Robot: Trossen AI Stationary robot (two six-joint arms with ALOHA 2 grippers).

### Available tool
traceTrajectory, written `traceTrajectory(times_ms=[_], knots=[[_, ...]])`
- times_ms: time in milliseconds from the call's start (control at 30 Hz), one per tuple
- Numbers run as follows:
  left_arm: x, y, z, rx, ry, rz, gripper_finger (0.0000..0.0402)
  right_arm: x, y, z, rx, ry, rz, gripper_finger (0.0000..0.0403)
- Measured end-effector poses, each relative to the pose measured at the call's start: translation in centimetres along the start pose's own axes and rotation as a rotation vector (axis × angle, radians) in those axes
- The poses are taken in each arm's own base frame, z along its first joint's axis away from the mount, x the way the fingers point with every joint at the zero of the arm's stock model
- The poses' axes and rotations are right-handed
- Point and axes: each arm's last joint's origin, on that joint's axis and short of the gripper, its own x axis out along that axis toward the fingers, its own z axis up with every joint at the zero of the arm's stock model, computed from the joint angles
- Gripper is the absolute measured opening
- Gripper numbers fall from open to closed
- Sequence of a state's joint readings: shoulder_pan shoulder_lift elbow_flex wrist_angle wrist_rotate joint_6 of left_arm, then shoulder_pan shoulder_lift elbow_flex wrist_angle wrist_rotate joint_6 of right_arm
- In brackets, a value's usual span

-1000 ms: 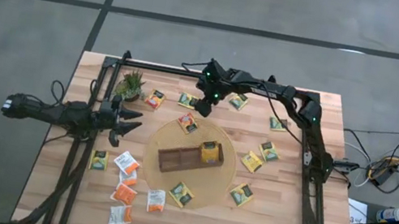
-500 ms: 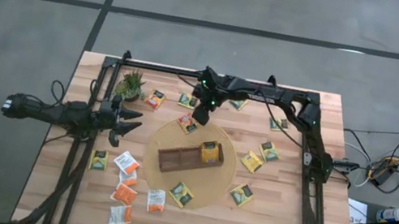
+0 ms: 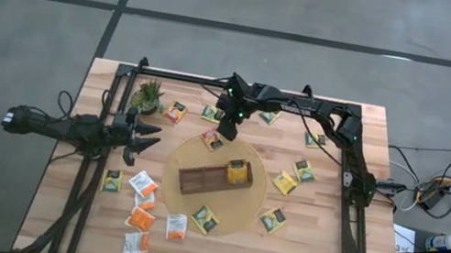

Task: Pick & Place Tea
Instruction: Put the orange tea bag into the right section of the wooden organizer

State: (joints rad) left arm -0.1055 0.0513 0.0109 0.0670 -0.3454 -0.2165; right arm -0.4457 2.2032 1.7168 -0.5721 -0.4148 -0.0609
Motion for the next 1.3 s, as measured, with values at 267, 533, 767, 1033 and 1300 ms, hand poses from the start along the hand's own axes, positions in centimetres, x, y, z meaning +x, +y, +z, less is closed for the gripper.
traceTrajectory(times_ms=[267, 533, 767, 1033, 1300], knots=[[0.0, 0.0, 0.0, 0.000, 0.000, 0.000, 0.0168, -1.0, -1.4, -0.1, 0.017, -0.010, 0.127, 0.0224], [0.0, 0.0, 0.0, 0.000, 0.000, 0.000, 0.0168, -1.5, -1.7, 0.0, 0.007, -0.005, 0.136, 0.0224], [0.0, 0.0, 0.0, 0.000, 0.000, 0.000, 0.0168, -3.7, -2.5, 1.0, 0.004, -0.023, 0.117, 0.0224], [0.0, 0.0, 0.0, 0.000, 0.000, 0.000, 0.0168, -4.1, -3.2, 1.0, 0.020, -0.015, 0.013, 0.0224], [0.0, 0.0, 0.0, 0.000, 0.000, 0.000, 0.0168, -5.3, -5.4, 0.5, 0.071, -0.078, 0.199, 0.0224]])
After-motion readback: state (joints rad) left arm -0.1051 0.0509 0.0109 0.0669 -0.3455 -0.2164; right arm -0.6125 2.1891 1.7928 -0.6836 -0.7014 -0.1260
